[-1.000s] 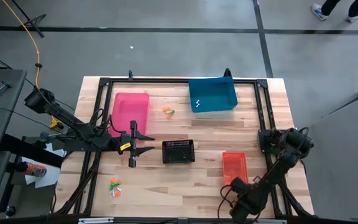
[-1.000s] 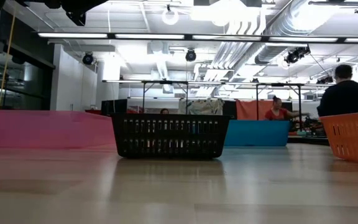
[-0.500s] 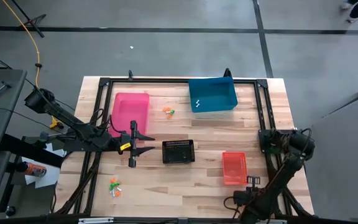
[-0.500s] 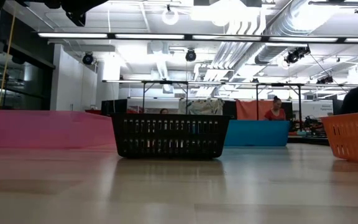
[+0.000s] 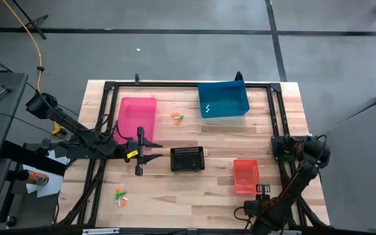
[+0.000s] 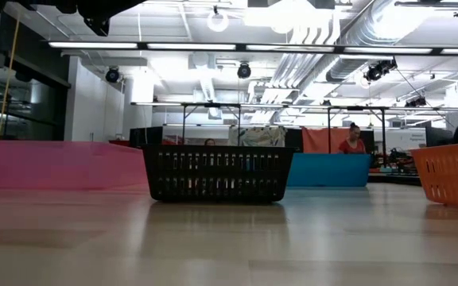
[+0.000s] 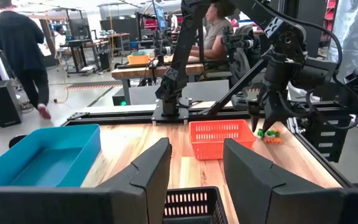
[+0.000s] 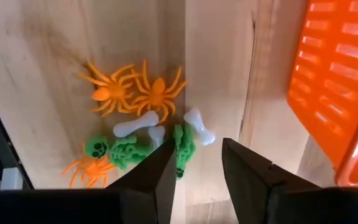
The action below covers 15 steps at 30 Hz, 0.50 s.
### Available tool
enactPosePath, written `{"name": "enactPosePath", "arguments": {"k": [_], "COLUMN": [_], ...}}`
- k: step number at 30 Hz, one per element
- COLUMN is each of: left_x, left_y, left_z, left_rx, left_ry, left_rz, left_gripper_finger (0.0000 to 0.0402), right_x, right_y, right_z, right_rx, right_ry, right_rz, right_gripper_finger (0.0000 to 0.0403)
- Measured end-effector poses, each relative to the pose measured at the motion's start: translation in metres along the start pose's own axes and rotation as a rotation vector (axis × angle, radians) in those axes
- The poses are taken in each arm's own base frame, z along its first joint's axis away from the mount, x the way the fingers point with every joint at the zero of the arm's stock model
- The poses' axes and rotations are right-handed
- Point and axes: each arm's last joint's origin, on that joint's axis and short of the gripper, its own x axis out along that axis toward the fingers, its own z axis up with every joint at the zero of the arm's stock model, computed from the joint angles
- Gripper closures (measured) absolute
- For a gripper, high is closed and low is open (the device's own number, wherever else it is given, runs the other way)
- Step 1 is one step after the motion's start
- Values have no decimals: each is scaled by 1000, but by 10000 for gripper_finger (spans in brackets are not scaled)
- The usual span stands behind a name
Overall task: Sort Halloween decoration
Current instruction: Put the white bone toy into the blue bin
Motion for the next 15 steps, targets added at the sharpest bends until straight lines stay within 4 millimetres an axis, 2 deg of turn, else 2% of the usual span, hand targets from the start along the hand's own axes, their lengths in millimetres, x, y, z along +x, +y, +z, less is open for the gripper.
{"name": "enactPosePath", "arguments": {"k": [15], "left_x": [0], "left_y": [0], "left_z": [0], "left_rx": [2], "left_ry": [1], "left_rz": [0], "left_gripper_finger": [268], "right_x": [0], "right_y": [-1], "right_z": [0], "right_rx": [57], "right_ry": [-77], "right_rz": [-45], "right_gripper_finger": [277]}}
